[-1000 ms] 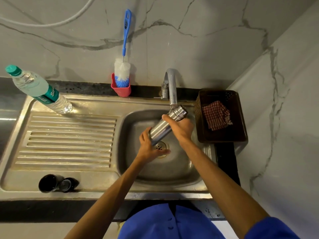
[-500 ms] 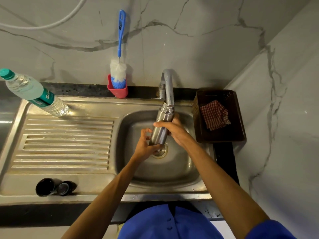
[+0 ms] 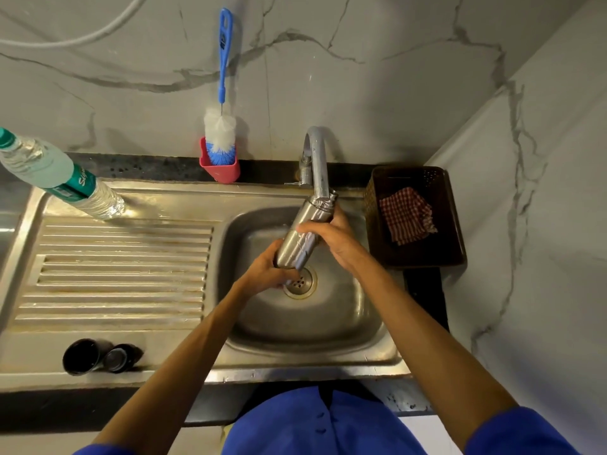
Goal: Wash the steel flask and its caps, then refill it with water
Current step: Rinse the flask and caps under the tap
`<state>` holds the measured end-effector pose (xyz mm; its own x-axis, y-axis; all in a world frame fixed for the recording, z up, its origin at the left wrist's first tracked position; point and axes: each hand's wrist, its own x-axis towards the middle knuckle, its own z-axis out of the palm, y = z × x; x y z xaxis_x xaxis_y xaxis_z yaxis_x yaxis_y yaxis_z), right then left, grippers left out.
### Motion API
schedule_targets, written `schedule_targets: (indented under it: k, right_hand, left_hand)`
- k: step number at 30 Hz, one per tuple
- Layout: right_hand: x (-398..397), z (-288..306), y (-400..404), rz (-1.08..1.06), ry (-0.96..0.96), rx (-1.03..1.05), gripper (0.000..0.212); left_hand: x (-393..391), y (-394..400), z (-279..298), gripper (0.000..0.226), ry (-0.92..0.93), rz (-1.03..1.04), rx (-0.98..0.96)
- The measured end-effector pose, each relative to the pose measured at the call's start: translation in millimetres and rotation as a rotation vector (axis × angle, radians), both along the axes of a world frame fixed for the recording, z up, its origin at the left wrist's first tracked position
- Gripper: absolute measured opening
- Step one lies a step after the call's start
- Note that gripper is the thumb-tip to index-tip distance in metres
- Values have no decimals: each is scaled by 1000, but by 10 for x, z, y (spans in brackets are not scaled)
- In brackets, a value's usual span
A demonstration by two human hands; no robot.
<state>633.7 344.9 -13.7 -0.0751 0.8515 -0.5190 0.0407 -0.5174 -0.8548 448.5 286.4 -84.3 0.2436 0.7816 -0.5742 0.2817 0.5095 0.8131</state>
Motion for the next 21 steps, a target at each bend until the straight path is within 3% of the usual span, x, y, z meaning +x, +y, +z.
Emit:
schedule_targets:
  k: [3, 7, 10, 12, 14, 16, 19, 21]
  right_hand:
    - [-185, 47, -52, -141, -120, 8, 69]
    - [-101, 32, -37, -1, 34, -75, 62]
    - [12, 48, 15, -66, 1, -64, 56]
    - [-30, 82, -2, -200, -58, -59, 42]
    - [-104, 94, -30, -324, -69, -84, 34]
    - [-117, 85, -38, -300, -48, -86, 36]
    - [-1, 96, -7, -137, 15, -26, 59]
    - [81, 136, 13, -157, -22, 39, 68]
  left_hand:
    - [155, -13, 49, 95, 83, 24, -48]
    - [18, -22, -24, 89, 140, -67, 76]
    - [-99, 46, -29, 89, 79, -149, 98]
    - [-38, 39, -20, 91, 16, -53, 53]
    - [56, 0, -15, 85, 84, 64, 34]
    - [90, -57, -17, 74, 85, 206, 75]
    - [7, -90, -10, 67, -158, 257, 103]
    - [27, -70, 47, 66, -303, 258, 86]
